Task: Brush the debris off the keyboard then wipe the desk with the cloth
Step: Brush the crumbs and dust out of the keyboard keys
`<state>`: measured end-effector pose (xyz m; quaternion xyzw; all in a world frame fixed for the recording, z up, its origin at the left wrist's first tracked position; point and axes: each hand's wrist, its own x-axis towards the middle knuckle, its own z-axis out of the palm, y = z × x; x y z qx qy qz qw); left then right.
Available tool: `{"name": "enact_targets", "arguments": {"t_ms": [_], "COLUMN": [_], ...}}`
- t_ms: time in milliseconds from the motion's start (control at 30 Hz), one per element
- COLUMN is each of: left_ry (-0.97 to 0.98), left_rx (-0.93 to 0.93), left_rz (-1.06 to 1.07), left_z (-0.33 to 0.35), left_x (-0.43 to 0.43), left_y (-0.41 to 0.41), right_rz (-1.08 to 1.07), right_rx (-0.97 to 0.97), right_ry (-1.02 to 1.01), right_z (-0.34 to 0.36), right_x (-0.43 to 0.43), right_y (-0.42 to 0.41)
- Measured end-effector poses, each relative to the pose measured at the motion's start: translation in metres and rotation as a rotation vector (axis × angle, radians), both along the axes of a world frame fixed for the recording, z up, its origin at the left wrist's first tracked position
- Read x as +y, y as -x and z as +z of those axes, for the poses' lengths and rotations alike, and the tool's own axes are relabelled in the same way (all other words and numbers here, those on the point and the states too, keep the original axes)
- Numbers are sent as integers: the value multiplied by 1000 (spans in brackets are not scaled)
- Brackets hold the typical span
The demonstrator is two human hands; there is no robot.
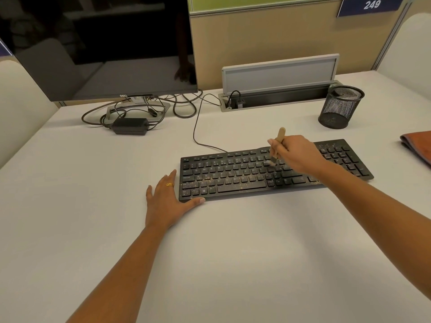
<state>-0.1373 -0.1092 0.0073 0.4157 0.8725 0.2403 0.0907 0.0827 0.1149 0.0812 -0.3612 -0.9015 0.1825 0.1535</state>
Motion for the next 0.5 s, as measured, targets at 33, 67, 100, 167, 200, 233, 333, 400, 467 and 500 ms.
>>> {"name": "enact_targets", "arguments": {"t_ms": [33, 67, 100, 167, 200, 233, 333, 400, 467, 500], "left_ry": [-1, -1, -2, -3, -4, -6, -8, -5, -5, -5], "left_rx": [0, 2, 5, 7, 7, 8, 10, 10, 11, 11], "left_rz": [-1, -1, 0, 1, 1, 0, -3, -3, -2, -3], "left_z": [0, 0, 0, 0, 0, -1, -1, -1, 0, 0], "left_x": [0, 0, 0, 0, 0, 0, 0, 0, 0, 0], "left_y": [0, 0, 0, 0, 0, 0, 0, 0, 0, 0], "right_rz": [3, 0, -10, -46, -63, -73, -54, -33, -22, -24], "right_rx": [-16, -22, -13, 50, 79, 87, 11, -25, 19, 62], "right_ry": [4, 14, 26, 30, 23, 15, 33, 60, 90, 107], "right_z": [1, 4, 6, 7, 7, 5, 4, 8, 11, 11], "right_x": [0, 0, 0, -1, -1, -1, -1, 0, 0, 0], "right_y": [1, 3, 4, 6, 7, 7, 8, 10, 13, 15]}}
